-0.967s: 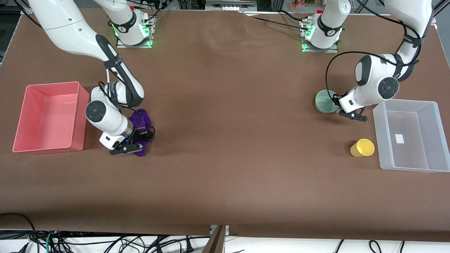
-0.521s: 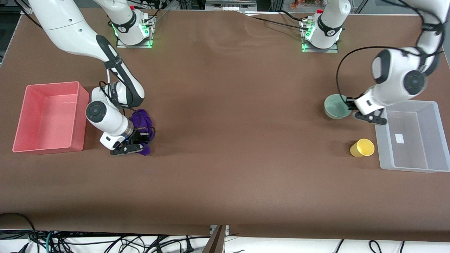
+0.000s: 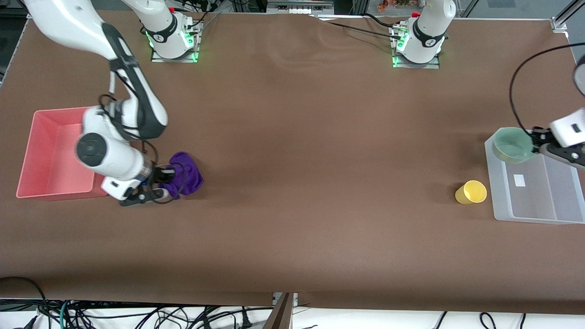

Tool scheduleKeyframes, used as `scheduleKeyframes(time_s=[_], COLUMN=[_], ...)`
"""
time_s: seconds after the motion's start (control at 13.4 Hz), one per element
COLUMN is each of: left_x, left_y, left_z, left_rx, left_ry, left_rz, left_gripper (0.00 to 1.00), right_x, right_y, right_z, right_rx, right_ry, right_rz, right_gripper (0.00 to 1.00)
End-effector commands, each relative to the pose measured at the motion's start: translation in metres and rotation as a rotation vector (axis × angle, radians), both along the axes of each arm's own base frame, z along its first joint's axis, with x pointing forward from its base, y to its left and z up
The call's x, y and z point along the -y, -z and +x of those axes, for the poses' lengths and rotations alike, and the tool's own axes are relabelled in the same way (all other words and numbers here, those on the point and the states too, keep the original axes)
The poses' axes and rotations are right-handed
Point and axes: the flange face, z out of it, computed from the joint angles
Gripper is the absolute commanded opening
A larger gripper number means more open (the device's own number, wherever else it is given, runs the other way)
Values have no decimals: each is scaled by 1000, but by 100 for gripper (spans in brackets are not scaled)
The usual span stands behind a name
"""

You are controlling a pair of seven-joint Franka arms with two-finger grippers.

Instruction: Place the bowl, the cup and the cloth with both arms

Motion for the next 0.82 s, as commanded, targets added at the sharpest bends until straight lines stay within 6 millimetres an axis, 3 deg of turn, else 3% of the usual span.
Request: scheduleKeyframes(time_s=[0.0, 0.22, 0.3, 0.45, 0.52, 0.6, 0.74], left_x=[-54, -100, -102, -104, -107, -106, -102], left_y=[43, 117, 131, 139, 140, 137, 107], left_z=[27, 28, 30, 29, 27, 28, 33], left_rx=[19, 71, 88, 93, 94, 98, 138], left_ry=[60, 33, 37, 33, 14, 18, 35], left_rz=[37, 54, 61, 62, 62, 63, 75], left_gripper=[0, 0, 0, 0, 28, 99, 100], right_x=[65, 161, 192, 254, 281, 303, 327], right_y=[-73, -129, -139, -147, -146, -142, -121], right_z=[-2, -19, -25, -41, -49, -54, -57], right_rx=[-107, -233, -257, -285, -293, -297, -289], right_ry=[-80, -151, -174, -206, -200, -200, -215], right_rz=[-22, -17, -21, -41, -43, -40, -48], right_gripper=[0, 0, 0, 0, 0, 0, 0])
